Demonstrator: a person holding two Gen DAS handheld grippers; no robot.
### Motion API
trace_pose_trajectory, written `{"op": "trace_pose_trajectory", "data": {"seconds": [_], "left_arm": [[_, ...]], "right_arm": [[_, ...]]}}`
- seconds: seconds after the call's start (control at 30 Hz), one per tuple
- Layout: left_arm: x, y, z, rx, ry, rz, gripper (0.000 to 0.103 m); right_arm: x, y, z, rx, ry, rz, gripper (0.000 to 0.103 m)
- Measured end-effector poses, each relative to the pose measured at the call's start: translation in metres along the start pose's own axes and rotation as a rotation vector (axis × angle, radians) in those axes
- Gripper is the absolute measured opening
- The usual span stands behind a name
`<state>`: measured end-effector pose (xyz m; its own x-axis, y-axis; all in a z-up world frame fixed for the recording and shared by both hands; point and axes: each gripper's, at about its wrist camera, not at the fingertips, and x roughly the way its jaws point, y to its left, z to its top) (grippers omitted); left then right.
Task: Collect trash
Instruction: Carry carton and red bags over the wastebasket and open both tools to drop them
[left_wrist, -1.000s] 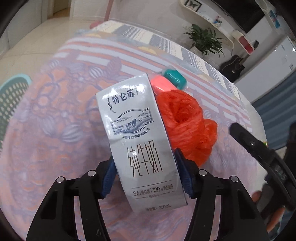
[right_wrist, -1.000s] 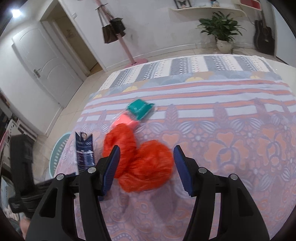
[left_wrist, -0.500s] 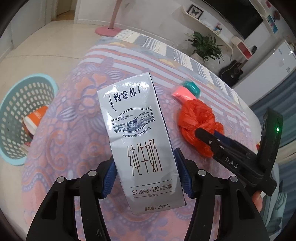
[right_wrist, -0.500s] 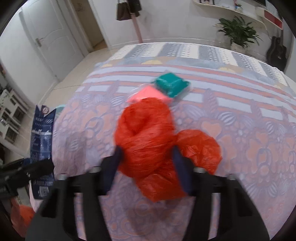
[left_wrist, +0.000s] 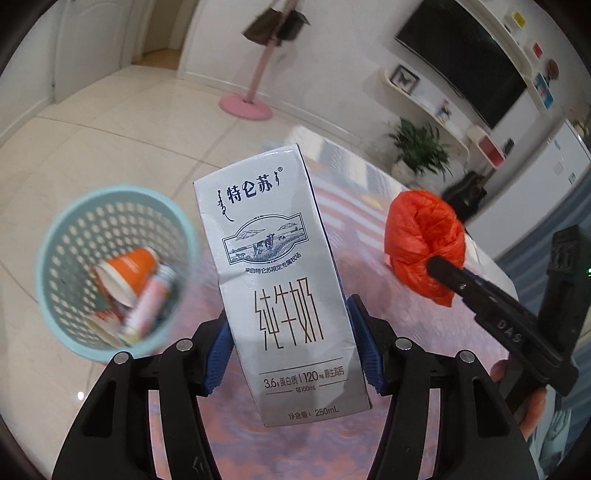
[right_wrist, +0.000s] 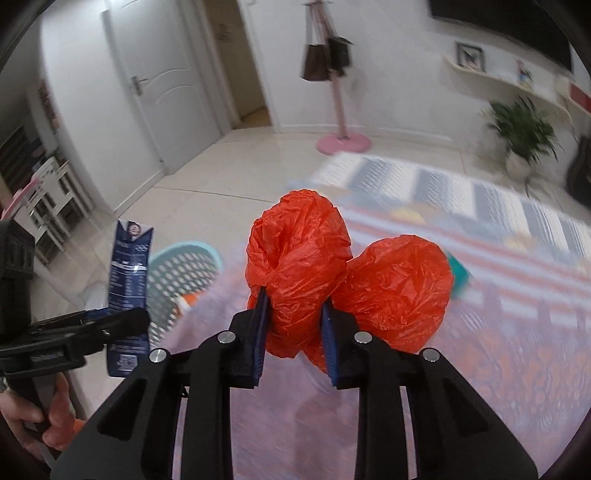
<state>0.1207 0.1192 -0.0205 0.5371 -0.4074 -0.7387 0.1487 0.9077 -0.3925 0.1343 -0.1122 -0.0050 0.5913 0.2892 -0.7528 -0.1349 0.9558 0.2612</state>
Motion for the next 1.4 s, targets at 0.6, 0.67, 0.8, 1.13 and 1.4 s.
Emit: {"op": "trace_pose_trajectory", "data": {"seconds": [0.6,0.67,0.8,1.13,1.4], "left_arm": [[-0.009,0.160,0.051,-0.284,-0.046,0.179,0.057],[-0.002,0.171,0.049,-0.303,-0.033,0.207,0.057],[0.008,0.188,0.048,-0.307,-0.017,0.282,0.057],[0.008,0.204,0.047,-0.342,-0.023,0.304,0.067],[-0.001,0.196,0.043,-0.320,-0.058,0.273,0.068]], "right_arm": [[0.120,0.184,0.042,-0.285,0.131,0.100,0.023],[0.135,0.192,0.036,-0.272,0.168,0.123,0.023],[0.164,0.200,0.029,-0.235,0.233,0.149,0.026],[0.190,0.197,0.019,-0.160,0.297,0.177,0.048],[0.172,0.175,0.018,-0.138,0.279,0.156,0.048]]}}
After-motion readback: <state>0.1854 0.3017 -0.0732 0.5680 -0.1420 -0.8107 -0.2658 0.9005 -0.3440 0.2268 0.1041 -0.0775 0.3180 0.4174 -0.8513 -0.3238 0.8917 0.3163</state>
